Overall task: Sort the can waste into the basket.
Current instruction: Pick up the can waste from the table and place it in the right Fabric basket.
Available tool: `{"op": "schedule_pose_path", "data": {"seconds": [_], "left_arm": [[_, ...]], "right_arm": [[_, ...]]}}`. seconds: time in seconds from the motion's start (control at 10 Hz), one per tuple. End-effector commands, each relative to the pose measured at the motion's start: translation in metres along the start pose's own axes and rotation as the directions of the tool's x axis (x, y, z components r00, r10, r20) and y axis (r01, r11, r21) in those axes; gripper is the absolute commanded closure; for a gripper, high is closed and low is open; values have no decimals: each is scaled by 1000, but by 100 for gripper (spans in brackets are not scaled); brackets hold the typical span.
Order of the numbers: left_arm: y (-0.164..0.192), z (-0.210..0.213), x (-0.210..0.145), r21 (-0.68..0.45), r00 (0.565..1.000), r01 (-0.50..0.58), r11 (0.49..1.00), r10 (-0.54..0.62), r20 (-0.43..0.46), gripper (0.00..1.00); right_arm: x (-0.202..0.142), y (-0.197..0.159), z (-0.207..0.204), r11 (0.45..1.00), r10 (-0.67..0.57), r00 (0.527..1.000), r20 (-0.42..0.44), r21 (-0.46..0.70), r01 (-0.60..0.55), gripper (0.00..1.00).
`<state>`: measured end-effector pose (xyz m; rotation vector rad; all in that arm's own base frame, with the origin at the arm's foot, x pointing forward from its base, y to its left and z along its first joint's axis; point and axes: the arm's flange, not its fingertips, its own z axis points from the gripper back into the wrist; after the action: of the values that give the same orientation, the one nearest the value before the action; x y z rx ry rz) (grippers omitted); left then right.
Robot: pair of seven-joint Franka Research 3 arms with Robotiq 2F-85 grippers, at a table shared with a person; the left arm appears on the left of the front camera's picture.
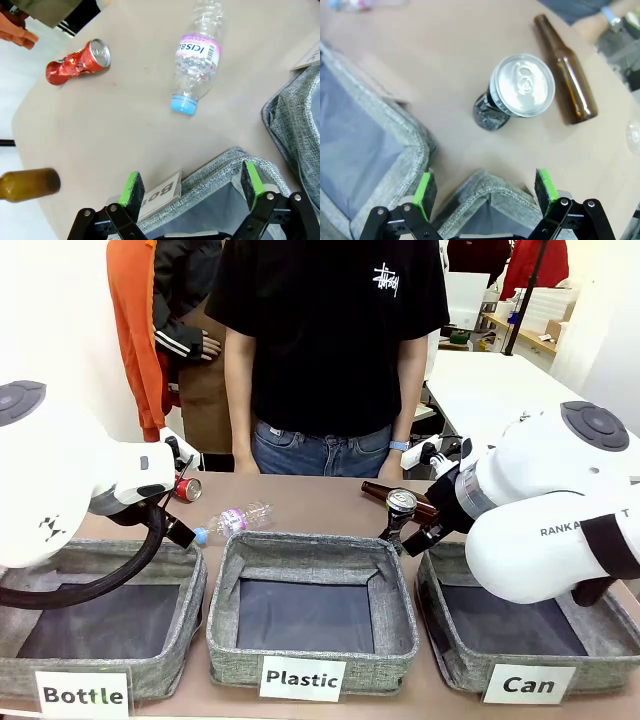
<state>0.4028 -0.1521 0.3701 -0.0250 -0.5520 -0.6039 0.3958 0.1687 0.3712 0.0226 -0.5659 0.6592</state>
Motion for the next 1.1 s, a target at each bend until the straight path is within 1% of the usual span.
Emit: {"op": "schedule_pose_path", "data": {"seconds": [0.0, 1.0], "left_arm": [[0, 0, 0, 0, 1000, 0, 1000, 0, 0, 0], [0, 0, 0, 0, 1000, 0, 1000, 0, 0, 0]], "right_arm": [[0, 0, 0, 1000, 0, 1000, 0, 0, 0, 0], [0, 0, 0, 1000, 0, 1000, 0, 0, 0, 0]]}}
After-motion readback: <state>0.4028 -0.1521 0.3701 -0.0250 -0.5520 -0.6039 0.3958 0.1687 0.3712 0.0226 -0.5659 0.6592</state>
